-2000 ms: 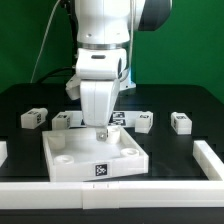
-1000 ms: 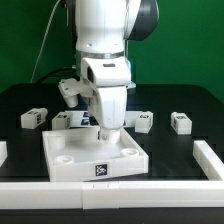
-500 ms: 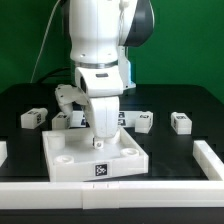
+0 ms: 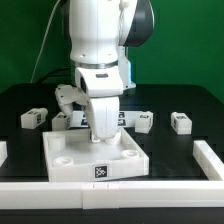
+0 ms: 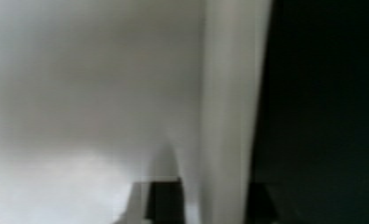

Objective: Assemble one leg

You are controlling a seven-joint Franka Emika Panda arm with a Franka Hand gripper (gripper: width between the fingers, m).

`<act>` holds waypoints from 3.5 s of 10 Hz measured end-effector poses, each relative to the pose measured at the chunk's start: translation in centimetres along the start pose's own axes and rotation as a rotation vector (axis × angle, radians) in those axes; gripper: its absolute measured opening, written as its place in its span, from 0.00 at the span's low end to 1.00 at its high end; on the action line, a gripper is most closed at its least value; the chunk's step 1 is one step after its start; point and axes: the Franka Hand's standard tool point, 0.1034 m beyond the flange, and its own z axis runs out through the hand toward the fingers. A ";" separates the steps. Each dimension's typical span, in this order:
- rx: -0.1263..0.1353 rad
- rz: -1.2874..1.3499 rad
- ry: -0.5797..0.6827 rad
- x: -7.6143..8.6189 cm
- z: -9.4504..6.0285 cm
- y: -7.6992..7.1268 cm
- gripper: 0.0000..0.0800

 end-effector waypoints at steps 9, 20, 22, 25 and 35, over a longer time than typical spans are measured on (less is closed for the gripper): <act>-0.043 0.145 0.007 3.1 -0.3 1.6 0.08; -0.070 0.194 0.009 10.6 -1.1 7.4 0.08; -0.070 0.195 0.009 10.6 -1.0 7.4 0.18; -0.069 0.195 0.009 10.6 -1.0 7.4 0.60; -0.071 0.496 -0.027 13.5 -5.6 5.4 0.81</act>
Offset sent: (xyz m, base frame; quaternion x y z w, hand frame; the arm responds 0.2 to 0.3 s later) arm 0.0000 0.0000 0.0000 0.0000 0.0000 0.0000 1.0000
